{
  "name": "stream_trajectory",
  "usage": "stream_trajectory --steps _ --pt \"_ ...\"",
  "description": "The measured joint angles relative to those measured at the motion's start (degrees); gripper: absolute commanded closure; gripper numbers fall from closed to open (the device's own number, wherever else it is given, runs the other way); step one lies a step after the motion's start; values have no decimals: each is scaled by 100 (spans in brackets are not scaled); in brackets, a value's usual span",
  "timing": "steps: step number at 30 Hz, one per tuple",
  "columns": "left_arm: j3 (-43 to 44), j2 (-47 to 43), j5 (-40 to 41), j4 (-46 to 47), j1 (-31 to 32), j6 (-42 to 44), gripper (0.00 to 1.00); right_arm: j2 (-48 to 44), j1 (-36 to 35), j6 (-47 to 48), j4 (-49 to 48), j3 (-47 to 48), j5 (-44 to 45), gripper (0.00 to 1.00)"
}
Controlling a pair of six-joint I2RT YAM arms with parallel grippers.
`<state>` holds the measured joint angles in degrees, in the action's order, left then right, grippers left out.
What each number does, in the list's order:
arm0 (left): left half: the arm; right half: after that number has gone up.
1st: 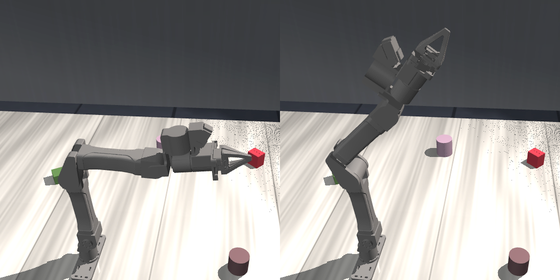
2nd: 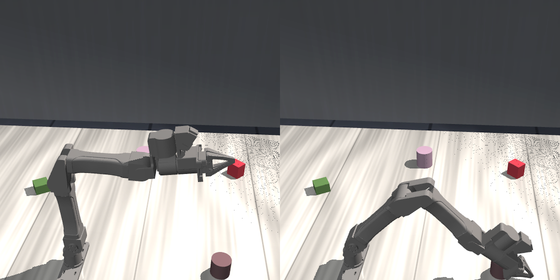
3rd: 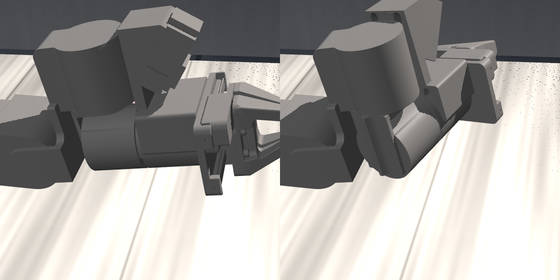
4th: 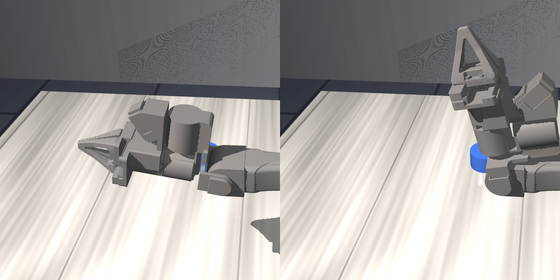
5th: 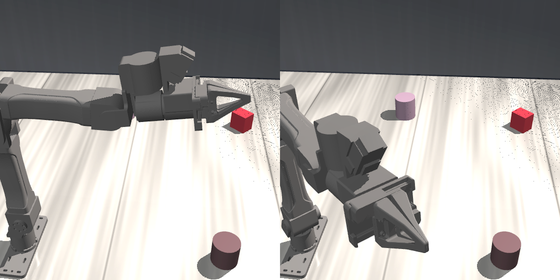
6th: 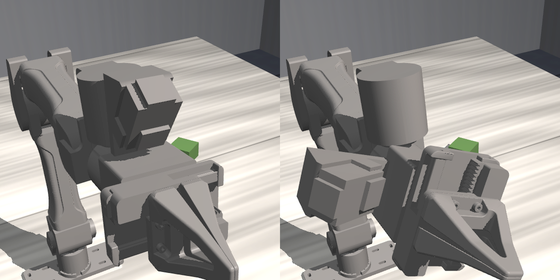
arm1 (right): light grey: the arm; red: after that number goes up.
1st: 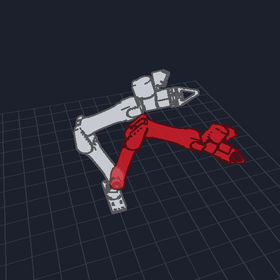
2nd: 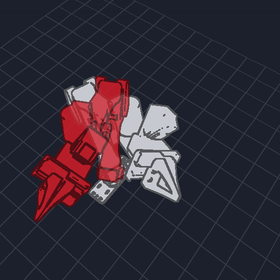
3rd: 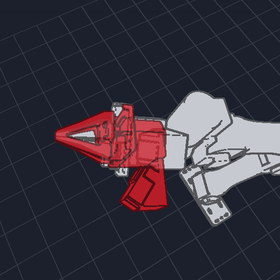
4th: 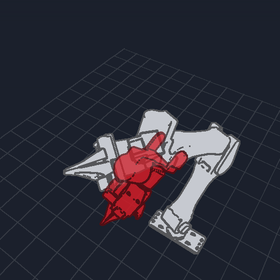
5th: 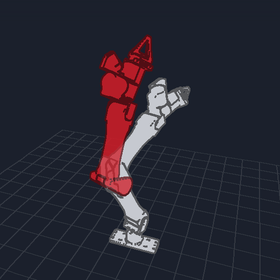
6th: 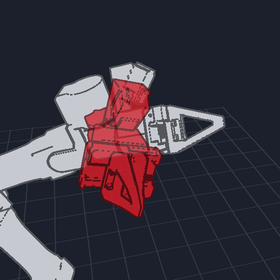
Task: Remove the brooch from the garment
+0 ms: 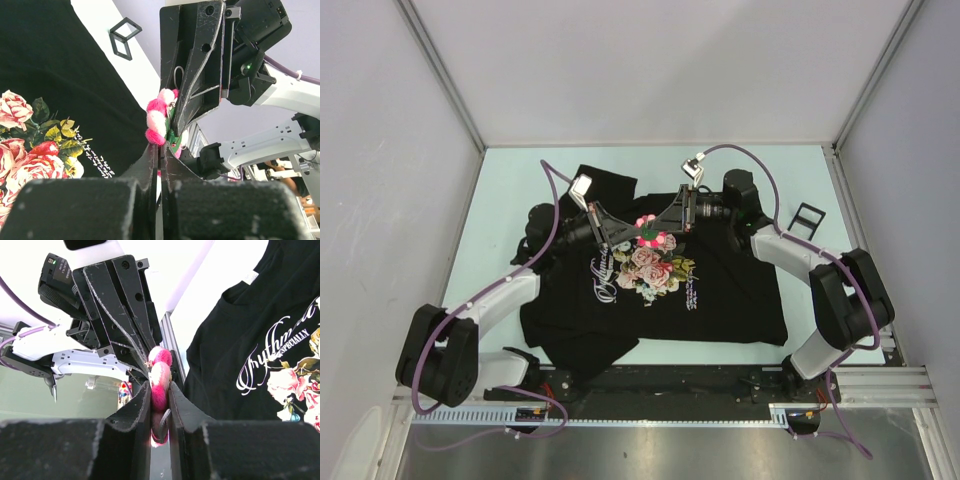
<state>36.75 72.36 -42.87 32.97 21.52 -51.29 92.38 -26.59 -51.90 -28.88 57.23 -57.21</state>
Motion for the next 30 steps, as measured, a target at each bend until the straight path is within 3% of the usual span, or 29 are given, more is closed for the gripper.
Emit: stream_trajectory --steps 6,9,18,30 --pt "4 -33 11 -81 20 70 57 0 -24 160 15 0 9 100" --pt "4 -162 48 -190 59 181 48 -2 -63 310 98 0 44 100" --pt "13 -415 339 -621 195 535 50 -11 -90 522 205 0 142 100" --pt "13 -376 581 -573 243 378 64 -142 -223 780 389 0 398 100"
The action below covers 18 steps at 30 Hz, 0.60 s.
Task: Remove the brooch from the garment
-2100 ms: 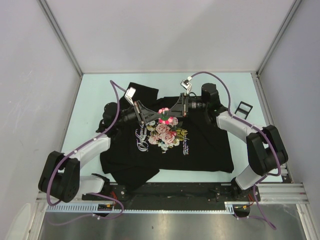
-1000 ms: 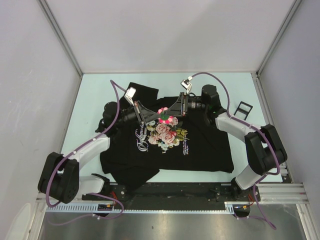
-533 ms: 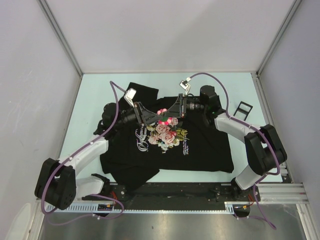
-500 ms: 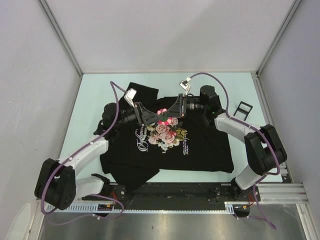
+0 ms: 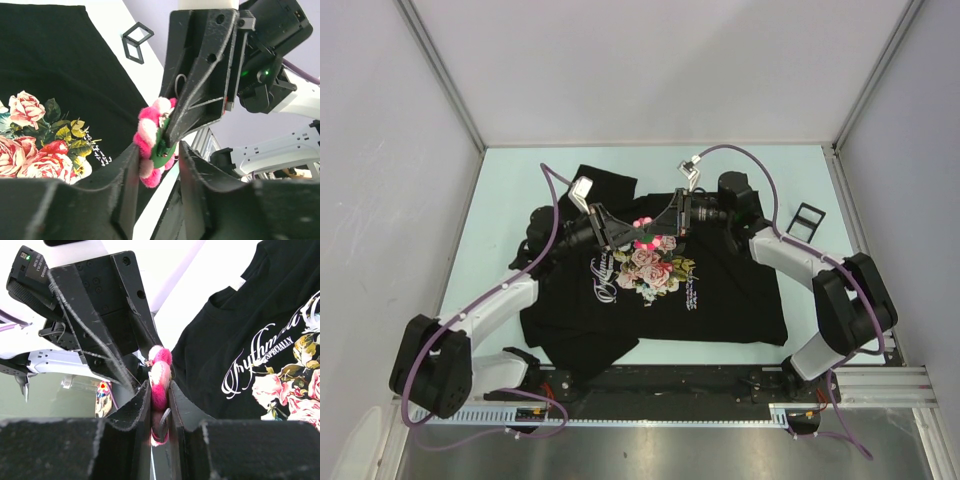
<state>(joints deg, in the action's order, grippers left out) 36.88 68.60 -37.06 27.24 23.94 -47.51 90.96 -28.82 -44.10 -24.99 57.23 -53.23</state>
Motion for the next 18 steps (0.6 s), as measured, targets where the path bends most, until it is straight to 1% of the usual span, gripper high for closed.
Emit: stream_trajectory --steps 2,5,8,12,18 --pt "-2 35 17 61 -2 -55 66 -39 0 48 42 0 26 100" --pt "-13 66 39 144 -2 -160 66 -105 0 164 118 0 70 100" --pt "-20 74 42 184 -2 -208 62 -142 -2 273 173 0 96 100" --pt "-35 103 42 214 0 -282 62 -173 -26 422 304 0 162 100" --pt "-57 105 70 212 -2 -352 69 -203 -61 581 393 0 201 100"
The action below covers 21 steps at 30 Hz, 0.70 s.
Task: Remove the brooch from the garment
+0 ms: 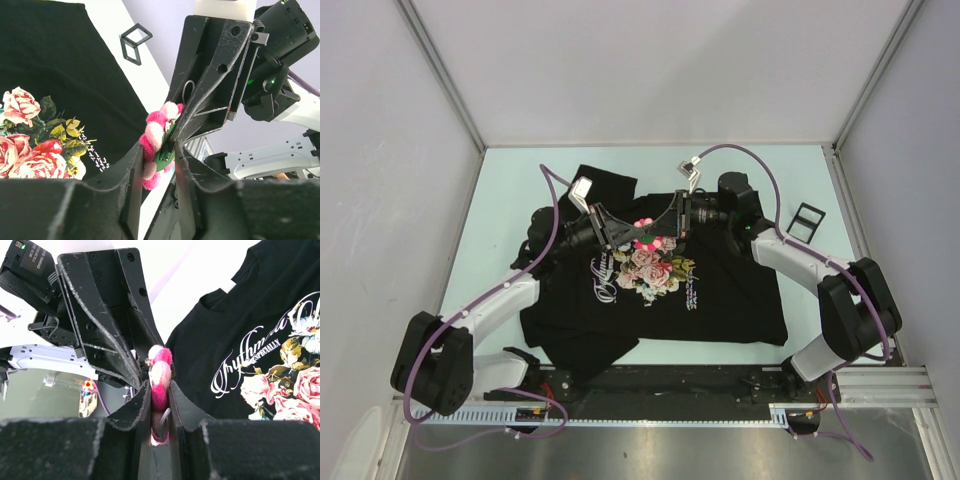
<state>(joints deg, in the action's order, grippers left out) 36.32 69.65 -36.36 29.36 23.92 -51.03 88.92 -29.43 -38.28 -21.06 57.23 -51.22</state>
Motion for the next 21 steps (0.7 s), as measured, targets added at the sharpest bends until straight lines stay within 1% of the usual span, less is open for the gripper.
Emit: stream_trajectory --steps 5,10,14,21 --pt "-35 0 2 31 -4 -57 73 -22 -7 133 46 0 0 100" --pt "-96 20 -48 160 -15 -140 75 -22 -15 238 79 0 -48 100" --pt "-98 166 -317 356 -109 -280 78 -22 -13 369 81 0 -107 100" --pt "-98 428 -907 778 -258 -531 78 -33 -9 562 79 0 -310 100"
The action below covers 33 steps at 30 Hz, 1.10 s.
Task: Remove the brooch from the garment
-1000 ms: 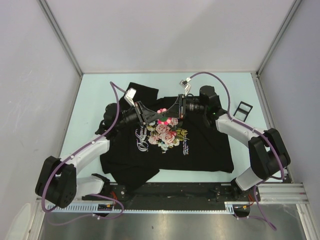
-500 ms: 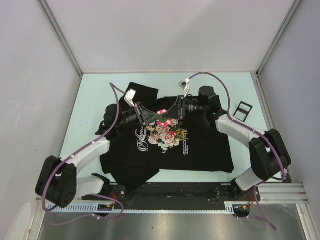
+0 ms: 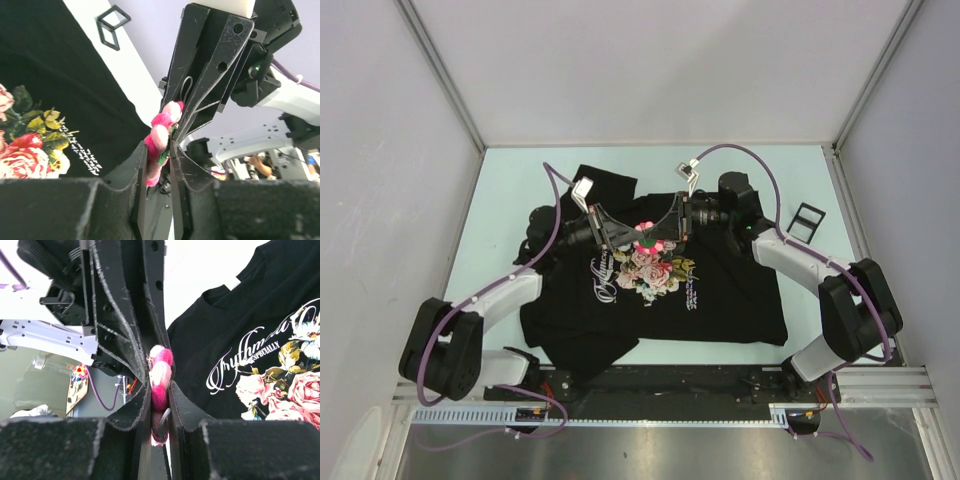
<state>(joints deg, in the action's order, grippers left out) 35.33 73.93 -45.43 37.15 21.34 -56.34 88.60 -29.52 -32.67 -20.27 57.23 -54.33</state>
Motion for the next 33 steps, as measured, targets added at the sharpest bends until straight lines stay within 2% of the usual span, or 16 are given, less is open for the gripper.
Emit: stream_trajectory --steps 13,21,33 --pt "-26 680 -826 1386 -136 -914 73 -9 33 63 -17 0 -321 100" --pt "-26 680 -935 1443 -136 -916 75 -7 9 81 46 33 -411 100" --pt "-26 680 -1095 1316 -151 -850 72 -13 -59 382 520 164 -420 100"
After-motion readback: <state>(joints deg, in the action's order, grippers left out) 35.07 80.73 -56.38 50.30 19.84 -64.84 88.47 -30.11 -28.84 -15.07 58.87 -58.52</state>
